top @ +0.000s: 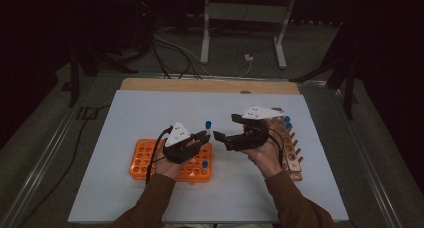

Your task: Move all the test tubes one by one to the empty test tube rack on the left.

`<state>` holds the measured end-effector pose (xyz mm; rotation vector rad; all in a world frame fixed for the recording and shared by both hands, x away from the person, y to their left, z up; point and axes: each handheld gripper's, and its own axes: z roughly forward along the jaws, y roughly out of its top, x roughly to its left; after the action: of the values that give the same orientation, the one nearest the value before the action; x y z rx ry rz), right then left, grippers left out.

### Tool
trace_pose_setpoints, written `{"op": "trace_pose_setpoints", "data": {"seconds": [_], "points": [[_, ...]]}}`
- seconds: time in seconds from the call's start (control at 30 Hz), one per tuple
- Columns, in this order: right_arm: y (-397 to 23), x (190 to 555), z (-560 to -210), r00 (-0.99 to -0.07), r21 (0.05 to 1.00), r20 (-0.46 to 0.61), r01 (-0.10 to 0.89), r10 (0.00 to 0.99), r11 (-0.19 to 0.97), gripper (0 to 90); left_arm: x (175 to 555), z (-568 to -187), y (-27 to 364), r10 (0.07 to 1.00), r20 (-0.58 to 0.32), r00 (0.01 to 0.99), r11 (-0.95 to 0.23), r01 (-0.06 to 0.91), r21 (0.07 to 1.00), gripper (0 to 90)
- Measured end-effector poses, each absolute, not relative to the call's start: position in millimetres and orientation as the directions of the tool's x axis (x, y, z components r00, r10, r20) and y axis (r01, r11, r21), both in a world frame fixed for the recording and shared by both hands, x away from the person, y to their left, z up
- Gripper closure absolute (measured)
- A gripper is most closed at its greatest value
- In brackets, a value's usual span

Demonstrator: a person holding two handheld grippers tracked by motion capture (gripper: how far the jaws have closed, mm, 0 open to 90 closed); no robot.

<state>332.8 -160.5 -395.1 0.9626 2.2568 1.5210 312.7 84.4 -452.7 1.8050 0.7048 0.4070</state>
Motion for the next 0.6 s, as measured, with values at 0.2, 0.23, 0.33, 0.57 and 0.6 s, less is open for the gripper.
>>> {"op": "trace_pose_setpoints", "data": {"seconds": [0.2,0.23,0.33,0.57,0.6], "points": [[-173.0,335.7,-402.3,-0.715,0.891,0.14,0.393,0.685,0.229,0.0,309.9,-453.1,87.2,0.639,-0.083,0.764,-0.205,0.274,0.94,78.1],[-174.2,335.5,-404.0,-0.711,0.889,0.13,0.392,0.691,0.237,0.0,308.7,-453.3,87.6,0.64,-0.084,0.764,-0.203,0.274,0.94,78.1],[-180.2,334.6,-407.0,-0.702,0.888,0.116,0.39,0.703,0.244,0.0,305.3,-453.9,90.0,0.641,-0.085,0.763,-0.2,0.273,0.941,78.1],[-201.6,327.6,-406.0,-0.667,0.895,0.096,0.383,0.739,0.229,0.0,299.1,-456.6,98.9,0.653,-0.1,0.751,-0.189,0.289,0.938,78.0],[-205.1,326.7,-406.4,-0.66,0.895,0.088,0.382,0.746,0.232,0.0,298.1,-457.6,100.2,0.655,-0.103,0.748,-0.188,0.293,0.937,78.0]]}}
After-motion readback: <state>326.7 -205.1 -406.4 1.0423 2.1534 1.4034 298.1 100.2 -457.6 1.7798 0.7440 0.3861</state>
